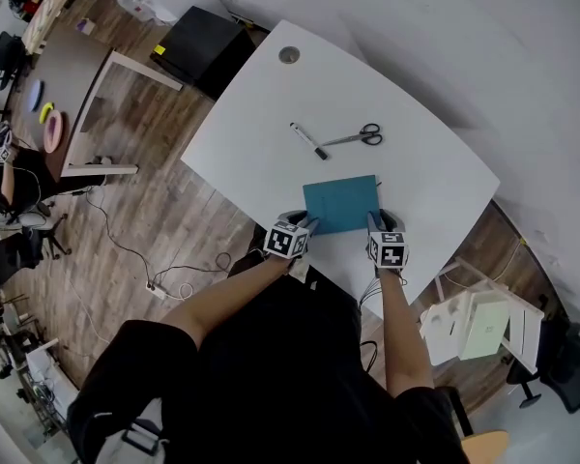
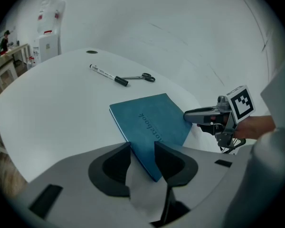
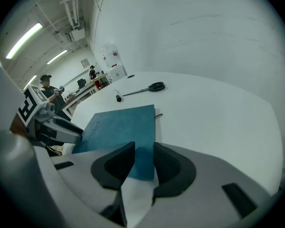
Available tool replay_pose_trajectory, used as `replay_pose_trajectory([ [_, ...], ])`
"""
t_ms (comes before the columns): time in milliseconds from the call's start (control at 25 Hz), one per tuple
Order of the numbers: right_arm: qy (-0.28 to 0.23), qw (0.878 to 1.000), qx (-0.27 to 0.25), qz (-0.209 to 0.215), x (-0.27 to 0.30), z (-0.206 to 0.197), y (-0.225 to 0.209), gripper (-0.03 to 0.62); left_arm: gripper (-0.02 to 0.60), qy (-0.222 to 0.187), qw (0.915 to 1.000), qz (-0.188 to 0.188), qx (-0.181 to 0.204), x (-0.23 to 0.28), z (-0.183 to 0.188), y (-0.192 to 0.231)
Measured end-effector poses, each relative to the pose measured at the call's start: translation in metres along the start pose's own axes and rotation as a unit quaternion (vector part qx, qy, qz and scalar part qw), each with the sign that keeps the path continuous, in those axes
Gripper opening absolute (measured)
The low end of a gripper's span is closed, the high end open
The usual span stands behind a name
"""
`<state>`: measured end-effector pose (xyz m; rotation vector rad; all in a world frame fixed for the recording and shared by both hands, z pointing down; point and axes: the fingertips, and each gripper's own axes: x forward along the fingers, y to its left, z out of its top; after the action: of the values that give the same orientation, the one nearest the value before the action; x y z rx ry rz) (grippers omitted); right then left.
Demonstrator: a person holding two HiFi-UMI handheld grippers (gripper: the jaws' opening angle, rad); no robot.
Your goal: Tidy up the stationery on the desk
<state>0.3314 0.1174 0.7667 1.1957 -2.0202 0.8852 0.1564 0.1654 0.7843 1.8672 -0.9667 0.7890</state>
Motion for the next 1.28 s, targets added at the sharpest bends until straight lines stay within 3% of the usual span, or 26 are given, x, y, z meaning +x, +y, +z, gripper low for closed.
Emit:
replay_pose_trajectory([
  [160, 0.001, 1.0, 0.007, -0.027, -0.002, -0.007, 0.004, 0.121, 0.161, 0.01, 0.9993, -0.037, -0.002, 0.0, 0.001, 0.002],
  [440, 0.02, 0.997, 0.052, -0.055, 0.002, -0.015, 0.046, 0.121, 0.163, 0.019, 0.9969, -0.065, 0.039, -0.021, 0.014, 0.037],
  [680, 0.022, 0.991, 0.099, -0.085, 0.014, -0.02, 0.085, 0.121, 0.164, 0.027, 0.9899, -0.079, 0.115, -0.032, 0.03, 0.073],
  [1280, 0.045, 0.984, 0.143, -0.091, 0.065, -0.006, 0.201, 0.121, 0.201, 0.031, 0.9771, -0.1, 0.185, -0.047, 0.08, 0.169],
])
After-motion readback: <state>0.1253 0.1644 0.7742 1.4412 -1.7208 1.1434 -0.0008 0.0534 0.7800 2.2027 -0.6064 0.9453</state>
